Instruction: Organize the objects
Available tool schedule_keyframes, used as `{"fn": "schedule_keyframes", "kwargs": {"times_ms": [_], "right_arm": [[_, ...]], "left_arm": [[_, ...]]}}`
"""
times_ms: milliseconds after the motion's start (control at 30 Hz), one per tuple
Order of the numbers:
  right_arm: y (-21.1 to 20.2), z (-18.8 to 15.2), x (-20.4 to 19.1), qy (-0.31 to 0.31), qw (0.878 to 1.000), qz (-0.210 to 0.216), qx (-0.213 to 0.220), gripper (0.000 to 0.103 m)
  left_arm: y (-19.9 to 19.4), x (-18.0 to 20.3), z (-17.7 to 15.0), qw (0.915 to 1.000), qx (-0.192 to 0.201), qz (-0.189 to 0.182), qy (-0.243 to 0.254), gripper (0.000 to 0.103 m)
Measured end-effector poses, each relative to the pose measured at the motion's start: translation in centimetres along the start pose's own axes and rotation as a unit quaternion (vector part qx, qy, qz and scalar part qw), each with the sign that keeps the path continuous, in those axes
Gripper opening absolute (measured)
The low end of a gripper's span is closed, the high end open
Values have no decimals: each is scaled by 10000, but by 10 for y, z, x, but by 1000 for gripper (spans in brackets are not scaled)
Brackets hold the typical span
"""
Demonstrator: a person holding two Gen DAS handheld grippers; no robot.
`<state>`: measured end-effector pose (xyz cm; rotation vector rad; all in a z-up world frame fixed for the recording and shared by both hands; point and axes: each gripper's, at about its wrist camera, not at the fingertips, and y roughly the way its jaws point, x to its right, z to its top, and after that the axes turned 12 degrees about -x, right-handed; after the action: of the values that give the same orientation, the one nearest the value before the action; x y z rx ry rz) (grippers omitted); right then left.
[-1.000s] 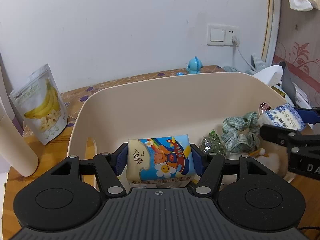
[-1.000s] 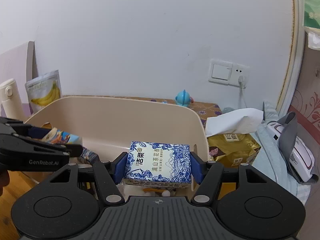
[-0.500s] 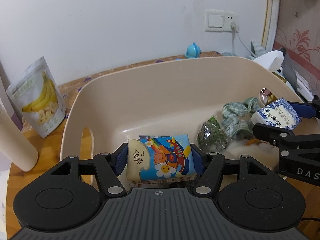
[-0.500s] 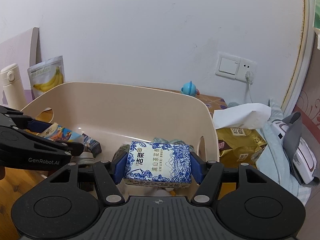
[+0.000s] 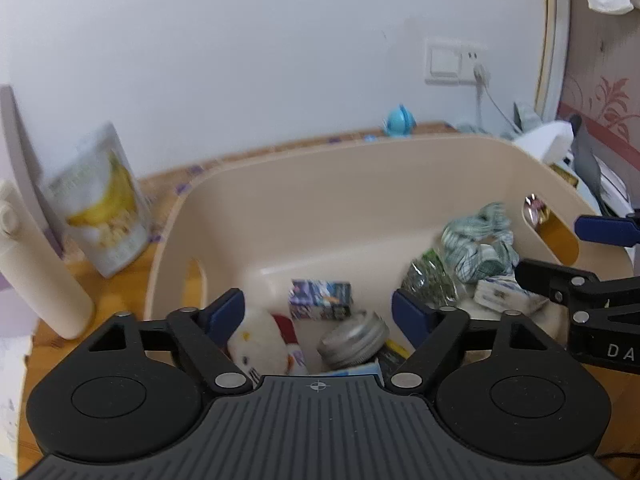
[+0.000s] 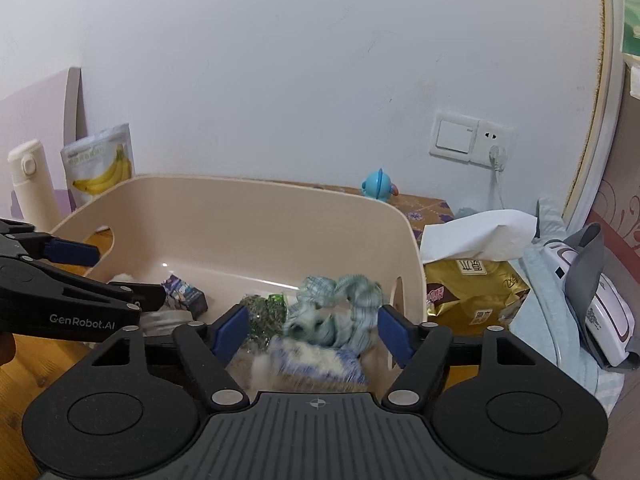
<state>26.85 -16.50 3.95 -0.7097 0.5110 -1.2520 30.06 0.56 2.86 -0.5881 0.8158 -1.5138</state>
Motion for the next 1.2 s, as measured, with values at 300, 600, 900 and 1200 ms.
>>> {"fn": "schedule_keyframes", "kwargs": {"times_ms": [300,600,900,1200], "right_arm": [[-21,-6,2,172,9998,-2,138,88],[-48,-17,-1,147,9995,18,288,91],[-82,-33,-6,111,9986,-109,505,94],[-109,-55,-9,196,9981,-127,565,96]], "left_arm": [[-31,-2,-11,9996,235,87,-159,85],[-66,-9,-30,9980,438,29,-461,85],[-109,0,-50,9960,779,120,-420,85],[-132,1,-75,9958,780,4,-478,85]]}}
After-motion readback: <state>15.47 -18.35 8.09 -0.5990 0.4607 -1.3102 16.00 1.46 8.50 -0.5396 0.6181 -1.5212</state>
